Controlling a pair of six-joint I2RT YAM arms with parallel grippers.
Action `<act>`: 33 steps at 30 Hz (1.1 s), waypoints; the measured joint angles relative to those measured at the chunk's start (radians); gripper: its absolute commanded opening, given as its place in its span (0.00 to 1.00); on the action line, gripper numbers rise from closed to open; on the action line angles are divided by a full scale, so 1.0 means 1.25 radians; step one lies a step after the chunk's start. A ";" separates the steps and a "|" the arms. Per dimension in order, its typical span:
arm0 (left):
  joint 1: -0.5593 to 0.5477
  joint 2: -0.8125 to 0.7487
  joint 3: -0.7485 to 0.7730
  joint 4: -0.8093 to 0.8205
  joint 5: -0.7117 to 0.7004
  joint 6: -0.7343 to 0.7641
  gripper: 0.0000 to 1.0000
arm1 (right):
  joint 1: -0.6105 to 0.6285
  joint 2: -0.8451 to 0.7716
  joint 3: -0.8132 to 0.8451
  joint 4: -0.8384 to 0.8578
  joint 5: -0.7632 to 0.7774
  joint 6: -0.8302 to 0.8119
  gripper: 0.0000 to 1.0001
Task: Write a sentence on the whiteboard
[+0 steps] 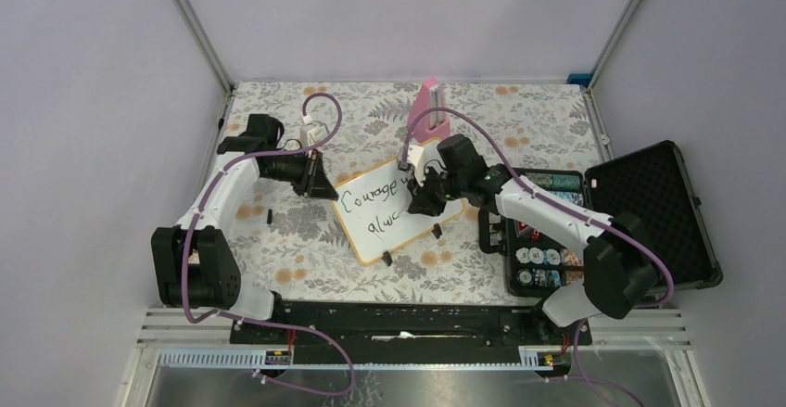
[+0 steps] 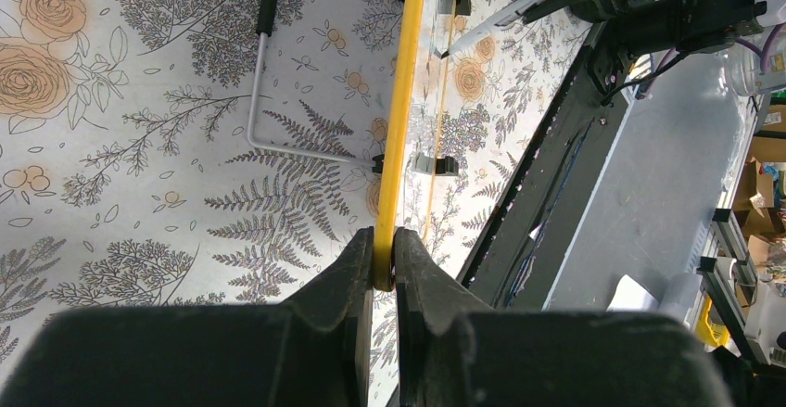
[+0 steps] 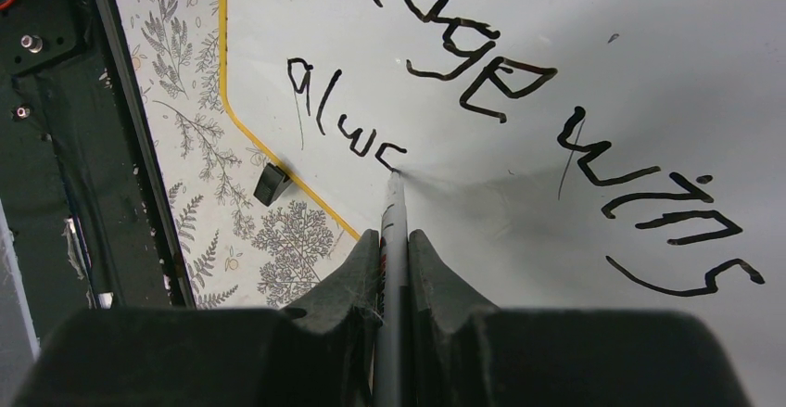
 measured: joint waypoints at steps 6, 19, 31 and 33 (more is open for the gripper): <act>0.000 0.000 0.000 0.000 0.000 0.000 0.00 | -0.003 0.000 0.019 -0.005 0.003 0.000 0.00; 0.000 0.000 0.000 0.000 0.000 0.000 0.00 | -0.005 0.000 0.031 -0.004 0.007 -0.001 0.00; 0.000 0.000 0.000 0.000 0.000 0.000 0.00 | -0.003 0.000 -0.015 0.000 -0.009 -0.003 0.00; 0.000 0.000 0.000 0.000 0.000 0.000 0.00 | -0.001 0.000 -0.022 0.000 -0.012 -0.003 0.00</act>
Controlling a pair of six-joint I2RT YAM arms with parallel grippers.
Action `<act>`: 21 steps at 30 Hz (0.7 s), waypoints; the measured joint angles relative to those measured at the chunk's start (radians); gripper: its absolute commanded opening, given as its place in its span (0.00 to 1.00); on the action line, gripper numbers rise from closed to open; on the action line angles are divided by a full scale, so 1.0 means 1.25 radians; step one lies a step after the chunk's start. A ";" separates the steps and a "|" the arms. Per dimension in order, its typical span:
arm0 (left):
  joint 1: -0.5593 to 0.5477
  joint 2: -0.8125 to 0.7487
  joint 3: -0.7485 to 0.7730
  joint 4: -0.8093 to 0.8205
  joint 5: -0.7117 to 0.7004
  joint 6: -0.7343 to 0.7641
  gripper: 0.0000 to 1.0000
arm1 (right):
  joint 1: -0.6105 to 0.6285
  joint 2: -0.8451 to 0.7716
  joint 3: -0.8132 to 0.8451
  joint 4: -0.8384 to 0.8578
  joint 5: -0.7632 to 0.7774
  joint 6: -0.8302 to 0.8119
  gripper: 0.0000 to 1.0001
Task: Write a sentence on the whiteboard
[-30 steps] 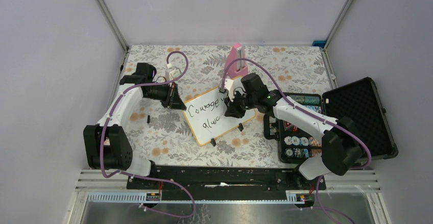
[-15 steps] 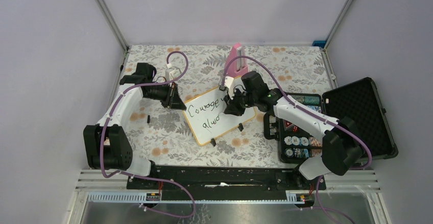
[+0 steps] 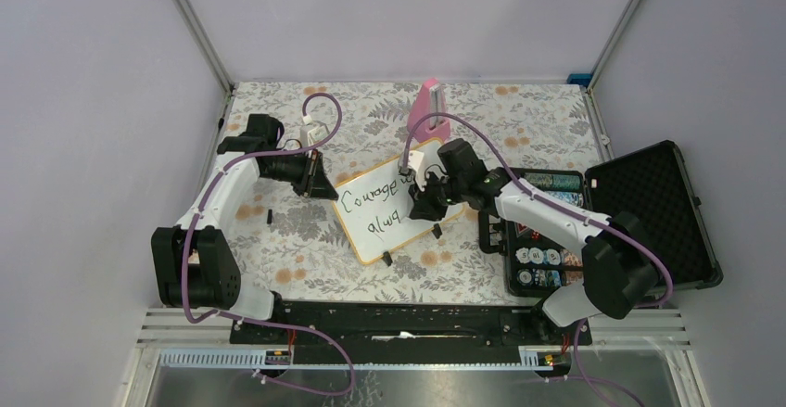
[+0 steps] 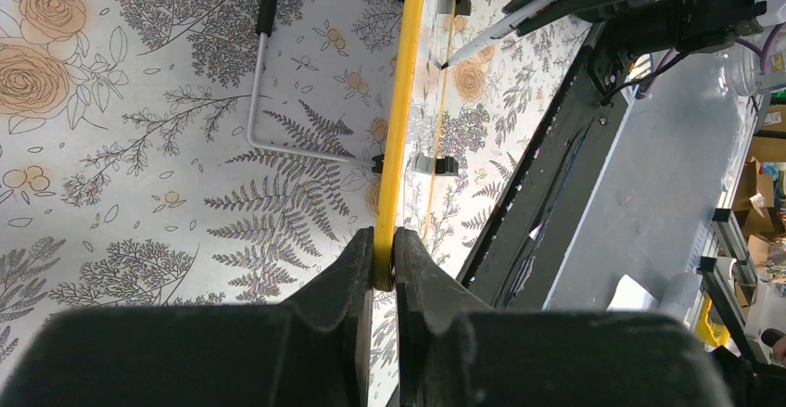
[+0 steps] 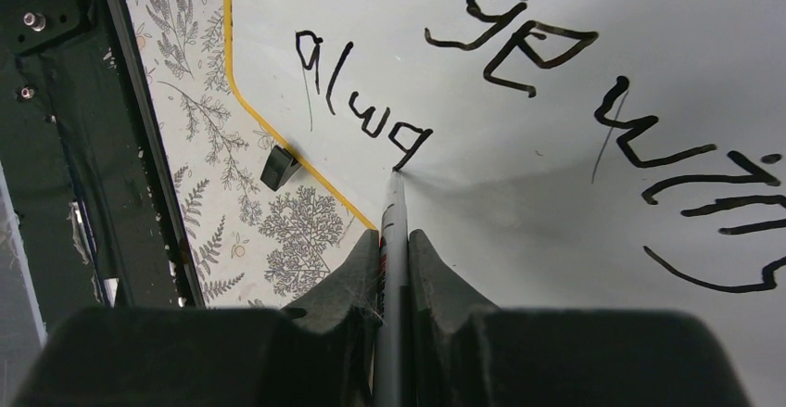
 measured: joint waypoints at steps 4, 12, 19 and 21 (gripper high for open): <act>0.000 0.000 0.000 0.000 0.000 0.000 0.00 | 0.009 0.000 -0.009 0.000 -0.002 -0.001 0.00; 0.000 0.000 0.000 0.000 0.000 0.000 0.00 | 0.043 0.012 -0.009 0.001 0.004 -0.001 0.00; 0.000 0.000 0.000 0.000 0.000 0.000 0.00 | 0.041 0.006 0.018 -0.020 -0.036 0.001 0.00; 0.000 0.000 0.000 0.000 0.000 0.000 0.00 | 0.029 -0.008 0.022 -0.029 -0.064 0.003 0.00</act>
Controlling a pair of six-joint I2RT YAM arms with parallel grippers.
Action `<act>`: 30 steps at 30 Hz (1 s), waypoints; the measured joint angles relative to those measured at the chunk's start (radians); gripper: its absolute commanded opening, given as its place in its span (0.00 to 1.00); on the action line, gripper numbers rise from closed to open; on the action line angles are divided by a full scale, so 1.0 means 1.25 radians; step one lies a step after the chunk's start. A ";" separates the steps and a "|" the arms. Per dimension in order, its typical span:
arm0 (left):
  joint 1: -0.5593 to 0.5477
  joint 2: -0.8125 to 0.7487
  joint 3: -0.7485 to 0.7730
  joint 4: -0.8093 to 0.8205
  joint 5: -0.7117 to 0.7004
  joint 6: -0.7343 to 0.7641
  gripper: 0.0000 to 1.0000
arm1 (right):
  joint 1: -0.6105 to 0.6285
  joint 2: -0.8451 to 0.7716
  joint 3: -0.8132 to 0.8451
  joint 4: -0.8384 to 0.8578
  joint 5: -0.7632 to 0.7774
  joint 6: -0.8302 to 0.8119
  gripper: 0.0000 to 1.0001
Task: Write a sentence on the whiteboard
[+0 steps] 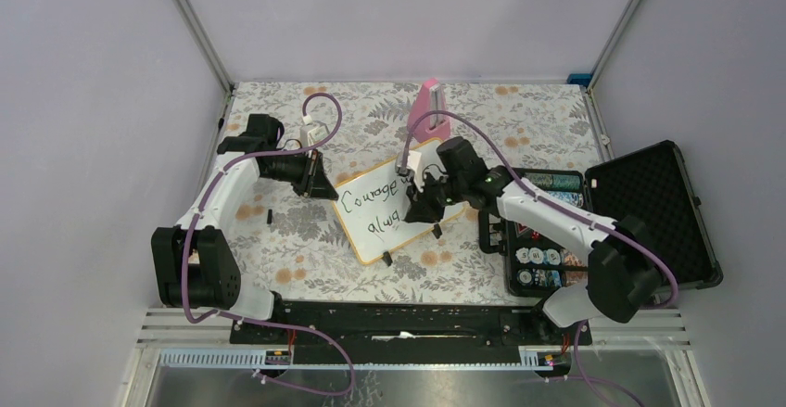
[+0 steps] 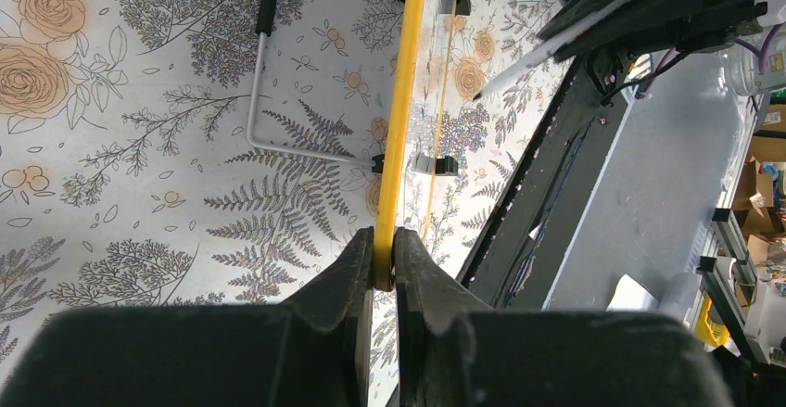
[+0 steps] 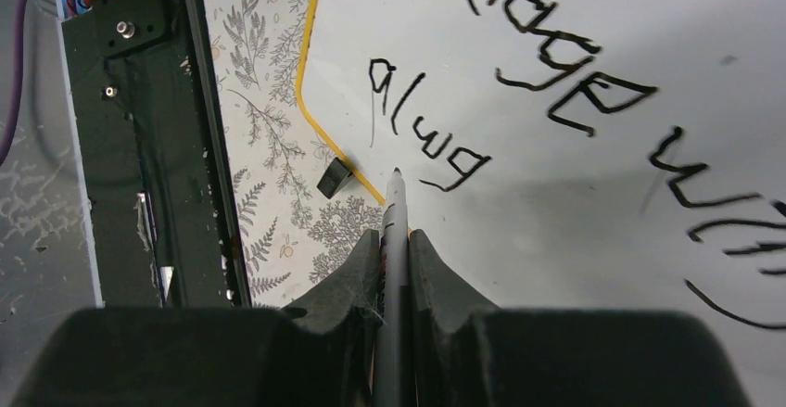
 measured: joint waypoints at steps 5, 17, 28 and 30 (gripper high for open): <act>0.000 0.000 0.000 0.000 0.000 0.000 0.00 | -0.054 -0.033 0.001 -0.011 -0.024 0.000 0.00; 0.000 0.000 0.000 0.000 0.000 0.000 0.00 | -0.070 -0.037 -0.001 -0.009 0.005 -0.001 0.00; 0.000 0.000 0.000 0.000 0.000 0.000 0.00 | -0.070 -0.026 -0.001 0.022 0.037 0.000 0.00; 0.000 0.000 0.000 0.000 0.000 0.000 0.00 | -0.070 -0.019 -0.001 0.024 0.036 0.000 0.00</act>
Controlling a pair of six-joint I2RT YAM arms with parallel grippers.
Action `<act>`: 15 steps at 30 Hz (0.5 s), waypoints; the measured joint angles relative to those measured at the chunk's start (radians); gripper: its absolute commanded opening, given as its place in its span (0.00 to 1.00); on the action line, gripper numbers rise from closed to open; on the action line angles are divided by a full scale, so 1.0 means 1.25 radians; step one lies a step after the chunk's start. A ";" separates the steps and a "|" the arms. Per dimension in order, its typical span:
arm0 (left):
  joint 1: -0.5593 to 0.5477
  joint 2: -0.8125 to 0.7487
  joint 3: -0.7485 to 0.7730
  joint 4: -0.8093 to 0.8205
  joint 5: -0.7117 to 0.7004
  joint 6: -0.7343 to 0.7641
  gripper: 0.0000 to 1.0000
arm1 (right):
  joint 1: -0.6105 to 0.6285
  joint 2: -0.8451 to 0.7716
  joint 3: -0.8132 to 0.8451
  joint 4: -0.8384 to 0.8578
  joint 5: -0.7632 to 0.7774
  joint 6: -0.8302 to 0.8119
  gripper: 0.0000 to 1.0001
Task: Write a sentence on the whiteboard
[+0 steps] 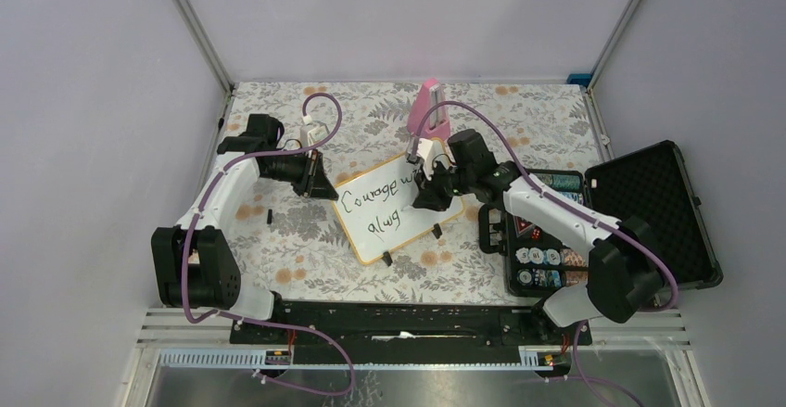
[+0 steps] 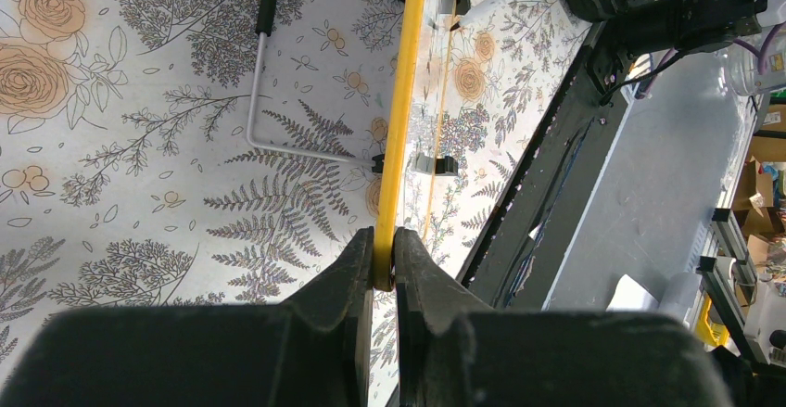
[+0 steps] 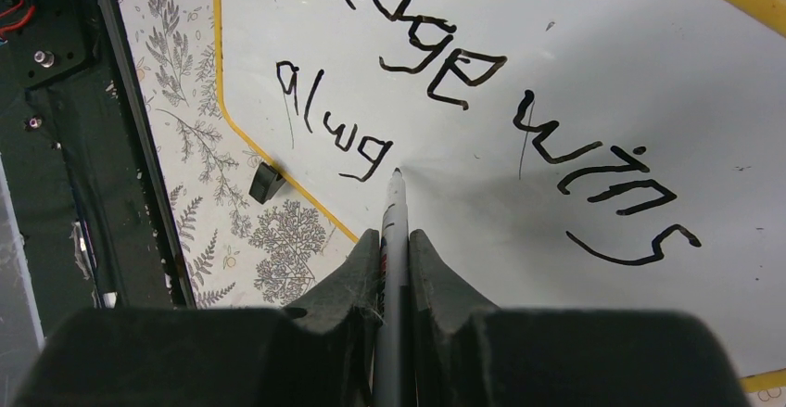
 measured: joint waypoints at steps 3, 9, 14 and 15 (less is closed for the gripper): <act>0.000 0.000 0.000 0.000 0.000 0.000 0.00 | 0.001 0.009 0.000 0.000 0.000 0.000 0.00; 0.000 0.000 0.000 0.000 0.000 0.000 0.00 | 0.001 0.017 0.000 0.004 0.000 0.000 0.00; 0.000 0.000 0.000 0.000 0.000 0.000 0.00 | 0.001 0.022 0.000 0.005 -0.002 0.000 0.00; 0.000 0.000 0.000 0.000 0.000 0.000 0.00 | 0.001 0.022 0.000 0.005 -0.002 0.000 0.00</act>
